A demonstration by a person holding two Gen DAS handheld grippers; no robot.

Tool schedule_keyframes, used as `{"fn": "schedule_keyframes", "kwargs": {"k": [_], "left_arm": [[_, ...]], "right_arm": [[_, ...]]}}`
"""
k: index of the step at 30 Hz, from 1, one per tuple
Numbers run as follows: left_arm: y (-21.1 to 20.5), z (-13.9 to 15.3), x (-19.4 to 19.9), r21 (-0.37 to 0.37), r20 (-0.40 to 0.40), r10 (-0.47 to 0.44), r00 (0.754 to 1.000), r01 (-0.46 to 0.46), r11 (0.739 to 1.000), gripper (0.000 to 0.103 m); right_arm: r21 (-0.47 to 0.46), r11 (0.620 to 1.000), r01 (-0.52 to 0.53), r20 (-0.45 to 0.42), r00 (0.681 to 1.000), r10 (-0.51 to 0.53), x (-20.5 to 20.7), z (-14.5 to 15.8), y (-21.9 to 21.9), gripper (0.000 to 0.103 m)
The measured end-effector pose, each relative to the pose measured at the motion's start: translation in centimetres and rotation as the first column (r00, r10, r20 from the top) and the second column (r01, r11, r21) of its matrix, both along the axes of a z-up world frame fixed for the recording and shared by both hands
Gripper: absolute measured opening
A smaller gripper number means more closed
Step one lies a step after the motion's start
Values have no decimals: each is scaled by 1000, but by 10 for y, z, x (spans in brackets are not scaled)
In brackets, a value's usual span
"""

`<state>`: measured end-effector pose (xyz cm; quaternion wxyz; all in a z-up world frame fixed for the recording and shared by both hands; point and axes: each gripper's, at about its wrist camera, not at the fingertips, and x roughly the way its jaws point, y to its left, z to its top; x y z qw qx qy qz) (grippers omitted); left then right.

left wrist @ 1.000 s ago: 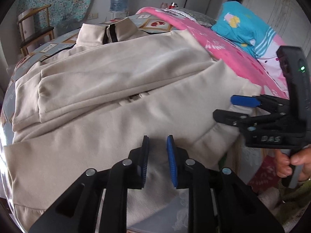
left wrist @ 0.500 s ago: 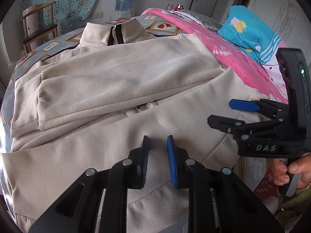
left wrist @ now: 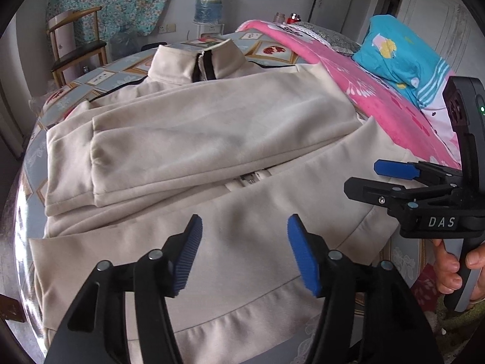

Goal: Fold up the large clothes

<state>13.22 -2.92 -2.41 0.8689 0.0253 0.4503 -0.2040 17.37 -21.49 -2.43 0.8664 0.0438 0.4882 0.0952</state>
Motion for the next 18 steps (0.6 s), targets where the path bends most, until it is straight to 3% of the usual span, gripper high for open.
{"fn": "schedule_keyframes", "kwargs": {"k": [18], "left_arm": [[12, 15, 0, 16, 28, 41, 999, -42, 999, 63]], "right_arm": [[12, 1000, -4, 7, 1000, 4, -4, 4, 1, 84]]}}
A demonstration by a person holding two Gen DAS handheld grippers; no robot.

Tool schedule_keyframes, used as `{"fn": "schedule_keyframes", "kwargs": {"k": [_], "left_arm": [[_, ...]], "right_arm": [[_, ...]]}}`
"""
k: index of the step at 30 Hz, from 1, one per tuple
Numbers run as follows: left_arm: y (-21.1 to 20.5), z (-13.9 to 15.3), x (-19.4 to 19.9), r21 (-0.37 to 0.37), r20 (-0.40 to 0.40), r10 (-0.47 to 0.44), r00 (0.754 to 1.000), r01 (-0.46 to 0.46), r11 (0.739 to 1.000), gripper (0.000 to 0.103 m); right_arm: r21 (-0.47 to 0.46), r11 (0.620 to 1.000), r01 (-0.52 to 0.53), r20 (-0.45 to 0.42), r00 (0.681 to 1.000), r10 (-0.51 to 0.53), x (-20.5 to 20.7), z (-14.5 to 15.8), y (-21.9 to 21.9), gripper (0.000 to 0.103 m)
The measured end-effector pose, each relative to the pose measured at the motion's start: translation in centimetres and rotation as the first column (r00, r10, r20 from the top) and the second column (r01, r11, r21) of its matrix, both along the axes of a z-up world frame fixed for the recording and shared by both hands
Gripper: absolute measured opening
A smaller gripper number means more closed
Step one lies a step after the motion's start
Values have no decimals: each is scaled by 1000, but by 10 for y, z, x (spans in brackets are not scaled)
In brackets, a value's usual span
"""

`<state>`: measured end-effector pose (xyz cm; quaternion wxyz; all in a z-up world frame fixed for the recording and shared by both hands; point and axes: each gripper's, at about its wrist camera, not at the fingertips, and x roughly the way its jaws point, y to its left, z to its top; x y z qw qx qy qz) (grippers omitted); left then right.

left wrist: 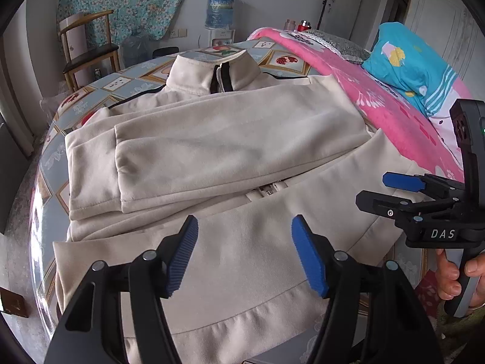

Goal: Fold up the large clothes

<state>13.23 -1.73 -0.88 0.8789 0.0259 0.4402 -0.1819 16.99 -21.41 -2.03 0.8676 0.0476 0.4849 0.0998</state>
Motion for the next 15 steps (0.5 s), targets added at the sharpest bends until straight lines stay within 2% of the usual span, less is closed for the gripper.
{"fn": "schedule_keyframes", "kwargs": {"k": [15], "left_arm": [[1, 6, -2, 6, 16, 11, 1000, -11, 1000, 66]], "right_arm": [[5, 1000, -1, 18, 1000, 1, -4, 5, 1, 84]]}}
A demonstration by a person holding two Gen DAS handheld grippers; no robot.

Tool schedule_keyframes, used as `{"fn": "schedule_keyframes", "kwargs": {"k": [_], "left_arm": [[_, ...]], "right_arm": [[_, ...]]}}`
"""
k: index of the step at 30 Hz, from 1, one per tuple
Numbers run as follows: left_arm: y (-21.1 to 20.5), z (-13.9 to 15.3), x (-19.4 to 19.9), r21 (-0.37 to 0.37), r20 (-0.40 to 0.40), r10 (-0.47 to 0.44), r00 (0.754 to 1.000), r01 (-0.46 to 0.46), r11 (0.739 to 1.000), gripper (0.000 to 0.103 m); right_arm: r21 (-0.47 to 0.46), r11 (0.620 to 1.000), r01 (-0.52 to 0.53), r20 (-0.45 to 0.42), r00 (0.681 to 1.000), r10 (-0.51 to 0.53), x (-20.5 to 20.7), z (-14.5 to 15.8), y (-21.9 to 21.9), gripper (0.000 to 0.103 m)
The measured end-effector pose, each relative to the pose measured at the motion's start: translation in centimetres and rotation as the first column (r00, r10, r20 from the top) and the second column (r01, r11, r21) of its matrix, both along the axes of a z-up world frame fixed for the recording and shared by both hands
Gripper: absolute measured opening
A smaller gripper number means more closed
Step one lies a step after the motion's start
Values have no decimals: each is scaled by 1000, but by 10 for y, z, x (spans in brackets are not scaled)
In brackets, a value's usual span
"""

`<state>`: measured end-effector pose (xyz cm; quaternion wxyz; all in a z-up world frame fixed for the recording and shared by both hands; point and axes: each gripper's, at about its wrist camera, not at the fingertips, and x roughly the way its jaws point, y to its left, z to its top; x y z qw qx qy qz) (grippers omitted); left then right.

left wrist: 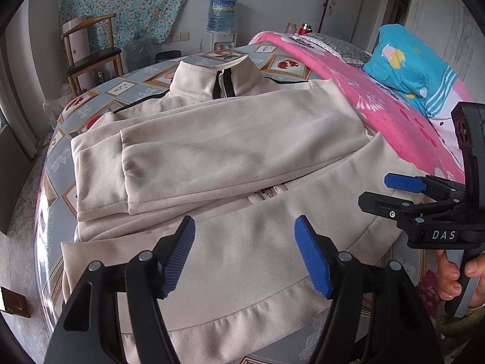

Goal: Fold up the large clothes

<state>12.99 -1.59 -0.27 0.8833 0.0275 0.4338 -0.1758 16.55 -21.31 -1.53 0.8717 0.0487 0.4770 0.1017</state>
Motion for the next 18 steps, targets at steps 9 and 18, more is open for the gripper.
{"fn": "schedule_keyframes", "kwargs": {"k": [9, 18], "left_arm": [[15, 27, 15, 52, 61, 19, 998, -22, 998, 66], [42, 69, 84, 87, 104, 98, 990, -108, 990, 66]], "right_arm": [[39, 997, -63, 26, 998, 62, 13, 29, 3, 84], [50, 989, -142, 54, 989, 139, 84, 88, -13, 84]]}}
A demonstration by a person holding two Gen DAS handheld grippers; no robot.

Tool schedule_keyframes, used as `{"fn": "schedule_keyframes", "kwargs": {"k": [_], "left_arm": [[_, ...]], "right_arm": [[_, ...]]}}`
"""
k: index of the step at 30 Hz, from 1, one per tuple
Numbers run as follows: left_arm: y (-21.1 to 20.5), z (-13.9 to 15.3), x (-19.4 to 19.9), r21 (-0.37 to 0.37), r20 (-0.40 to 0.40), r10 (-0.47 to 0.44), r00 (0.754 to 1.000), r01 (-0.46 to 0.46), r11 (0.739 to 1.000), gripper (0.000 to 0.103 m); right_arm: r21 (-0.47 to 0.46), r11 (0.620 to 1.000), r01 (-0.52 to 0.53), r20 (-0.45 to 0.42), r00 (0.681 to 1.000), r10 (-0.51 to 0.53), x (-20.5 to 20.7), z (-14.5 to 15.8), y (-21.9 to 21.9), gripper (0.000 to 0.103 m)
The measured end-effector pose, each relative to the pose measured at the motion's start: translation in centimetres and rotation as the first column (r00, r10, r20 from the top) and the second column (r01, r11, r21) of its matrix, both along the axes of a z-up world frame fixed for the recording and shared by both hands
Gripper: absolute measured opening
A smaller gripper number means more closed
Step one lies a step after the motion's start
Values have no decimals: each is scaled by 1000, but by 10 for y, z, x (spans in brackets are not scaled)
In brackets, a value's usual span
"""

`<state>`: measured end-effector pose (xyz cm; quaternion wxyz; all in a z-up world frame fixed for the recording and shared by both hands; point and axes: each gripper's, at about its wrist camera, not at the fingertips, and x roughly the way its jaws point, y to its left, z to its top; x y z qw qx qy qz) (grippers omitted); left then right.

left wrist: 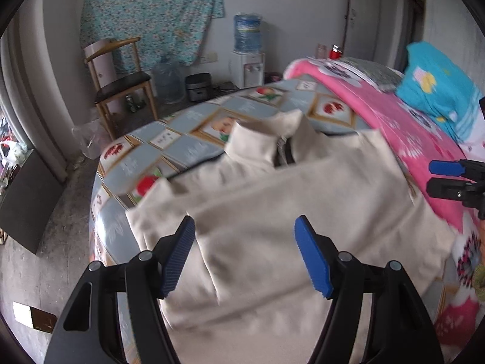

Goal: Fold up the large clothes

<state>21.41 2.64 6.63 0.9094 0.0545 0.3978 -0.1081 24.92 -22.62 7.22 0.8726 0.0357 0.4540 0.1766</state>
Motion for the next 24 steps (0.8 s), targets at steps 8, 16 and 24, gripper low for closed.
{"fn": "schedule_keyframes", "kwargs": {"k": [8, 16, 24], "left_arm": [[0, 7, 79, -80, -20, 55, 998, -56, 995, 66], [-16, -27, 188, -90, -122, 87, 989, -98, 991, 66], [-32, -75, 256, -125, -261, 43, 965, -78, 989, 59]], "right_arm": [[58, 998, -8, -87, 996, 13, 101, 6, -8, 84], [108, 994, 29, -182, 983, -9, 226, -25, 7, 84], [33, 999, 27, -295, 955, -16, 303, -83, 30, 63]]}}
